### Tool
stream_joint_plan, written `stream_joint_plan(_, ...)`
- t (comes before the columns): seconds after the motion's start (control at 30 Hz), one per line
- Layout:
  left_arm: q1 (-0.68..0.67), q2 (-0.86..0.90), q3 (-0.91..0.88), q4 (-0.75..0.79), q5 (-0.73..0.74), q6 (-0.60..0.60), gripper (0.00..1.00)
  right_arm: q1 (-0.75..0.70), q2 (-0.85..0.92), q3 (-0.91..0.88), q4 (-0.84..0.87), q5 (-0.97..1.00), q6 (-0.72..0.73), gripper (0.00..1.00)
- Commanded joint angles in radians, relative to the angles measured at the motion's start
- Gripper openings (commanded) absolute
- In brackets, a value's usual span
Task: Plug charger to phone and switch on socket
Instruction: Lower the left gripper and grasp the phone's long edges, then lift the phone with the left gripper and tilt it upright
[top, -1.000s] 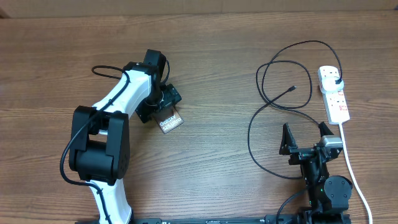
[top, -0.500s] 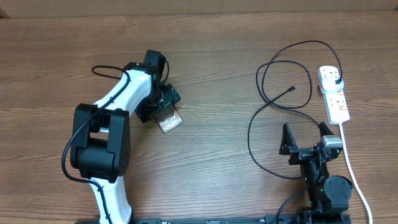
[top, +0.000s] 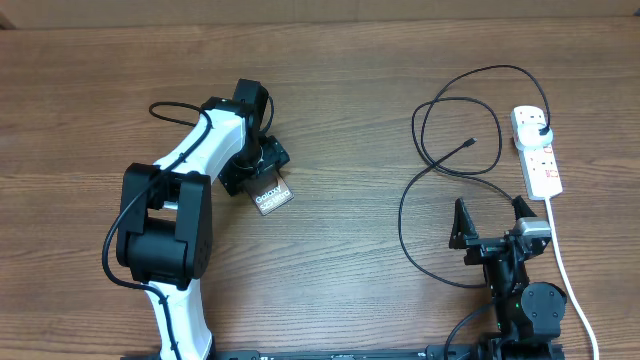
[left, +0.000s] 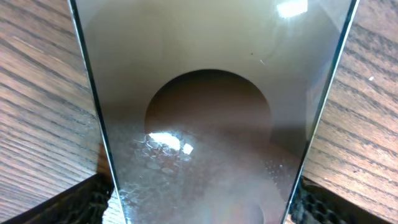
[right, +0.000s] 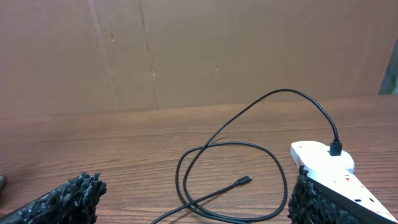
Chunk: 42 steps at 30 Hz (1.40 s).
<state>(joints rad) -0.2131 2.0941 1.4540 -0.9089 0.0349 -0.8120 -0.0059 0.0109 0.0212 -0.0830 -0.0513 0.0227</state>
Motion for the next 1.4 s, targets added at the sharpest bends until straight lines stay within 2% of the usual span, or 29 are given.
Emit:
stream_joint_plan(0.0, 0.013, 0.091, -0.033, 0.028, 0.018, 0.005, 0.89, 0.006, -0.008, -0.013, 0.003, 0.006, -0.005, 1.0)
stream_joint_plan(0.07, 0.013, 0.091, -0.033, 0.028, 0.018, 0.004, 0.82, 0.006, -0.008, -0.013, 0.003, 0.006, -0.005, 1.0)
stream_joint_plan(0.17, 0.013, 0.091, -0.031, 0.027, 0.018, 0.004, 0.81, 0.006, -0.008, -0.013, 0.003, 0.006, -0.005, 1.0)
stream_joint_plan(0.37, 0.021, 0.09, 0.019, -0.019, 0.017, 0.005, 0.71, 0.006, -0.008, -0.013, 0.003, 0.006, -0.005, 1.0)
stream_joint_plan(0.93, 0.032, 0.09, 0.334, -0.311, 0.021, 0.051, 0.69, 0.006, -0.008, -0.013, 0.003, 0.006, -0.005, 1.0)
stream_joint_plan(1.37, 0.05, 0.09, 0.47, -0.541, 0.242, 0.201, 0.68, 0.006, -0.008, -0.013, 0.003, 0.006, -0.005, 1.0)
